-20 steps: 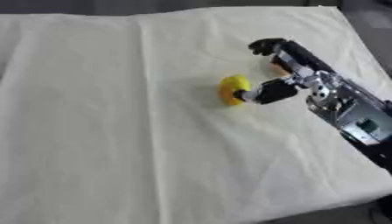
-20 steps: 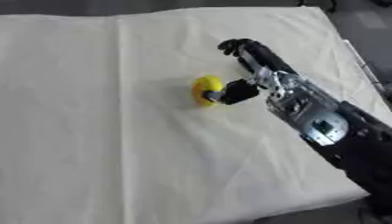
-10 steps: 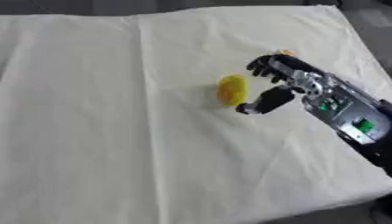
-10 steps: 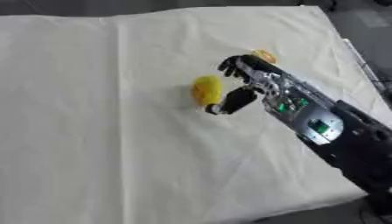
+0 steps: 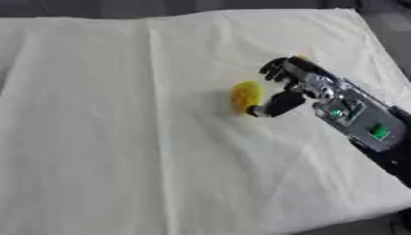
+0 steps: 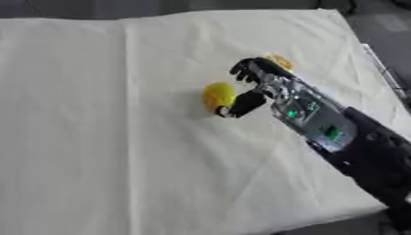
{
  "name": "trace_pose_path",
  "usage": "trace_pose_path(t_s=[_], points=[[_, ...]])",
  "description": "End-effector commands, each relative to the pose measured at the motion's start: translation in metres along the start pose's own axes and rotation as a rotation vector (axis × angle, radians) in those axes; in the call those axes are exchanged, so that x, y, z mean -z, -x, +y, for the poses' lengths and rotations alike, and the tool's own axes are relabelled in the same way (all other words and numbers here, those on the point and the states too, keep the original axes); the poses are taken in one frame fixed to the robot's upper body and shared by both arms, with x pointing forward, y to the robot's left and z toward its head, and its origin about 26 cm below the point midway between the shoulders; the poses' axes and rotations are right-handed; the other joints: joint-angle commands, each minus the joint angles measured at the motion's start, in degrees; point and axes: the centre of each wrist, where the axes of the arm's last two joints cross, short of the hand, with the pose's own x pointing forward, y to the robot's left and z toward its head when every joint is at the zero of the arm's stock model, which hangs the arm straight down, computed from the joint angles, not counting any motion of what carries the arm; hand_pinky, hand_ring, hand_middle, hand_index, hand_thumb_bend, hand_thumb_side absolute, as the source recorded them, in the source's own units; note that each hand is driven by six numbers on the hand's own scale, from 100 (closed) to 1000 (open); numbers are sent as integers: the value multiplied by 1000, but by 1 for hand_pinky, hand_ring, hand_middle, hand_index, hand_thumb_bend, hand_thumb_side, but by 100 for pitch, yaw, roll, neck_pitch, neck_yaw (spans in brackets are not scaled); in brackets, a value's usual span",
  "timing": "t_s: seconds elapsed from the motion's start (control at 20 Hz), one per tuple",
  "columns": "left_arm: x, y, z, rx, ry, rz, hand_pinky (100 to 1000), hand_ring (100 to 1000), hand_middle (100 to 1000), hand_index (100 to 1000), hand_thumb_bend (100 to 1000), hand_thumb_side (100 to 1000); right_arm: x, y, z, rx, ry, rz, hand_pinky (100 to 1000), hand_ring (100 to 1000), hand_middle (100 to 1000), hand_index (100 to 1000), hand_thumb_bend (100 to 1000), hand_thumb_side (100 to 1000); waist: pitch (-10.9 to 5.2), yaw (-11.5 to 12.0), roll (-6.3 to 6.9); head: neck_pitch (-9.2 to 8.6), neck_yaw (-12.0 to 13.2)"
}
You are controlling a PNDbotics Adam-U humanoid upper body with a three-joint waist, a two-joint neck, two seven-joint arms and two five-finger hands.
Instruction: Pick up the objects with one hand, pass them to the other hand, and then place them into the box on the other side of the table.
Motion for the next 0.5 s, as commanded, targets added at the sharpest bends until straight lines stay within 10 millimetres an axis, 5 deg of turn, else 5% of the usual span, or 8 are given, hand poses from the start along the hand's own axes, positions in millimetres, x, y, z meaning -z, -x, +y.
trace_pose_path(t_s=[0.05, 0.5], points=[[2, -2, 18, -6, -44, -9, 837, 853, 757, 800, 499, 515, -2, -5, -8, 18, 49, -2, 768, 851, 745, 829, 532, 147, 16, 7, 113, -100, -35], [2, -9, 21, -32, -48, -26, 836, 852, 755, 797, 495, 521, 7, 0, -3, 50, 65, 44, 766, 836, 718, 807, 512, 103, 213, 99, 148, -206, -103]])
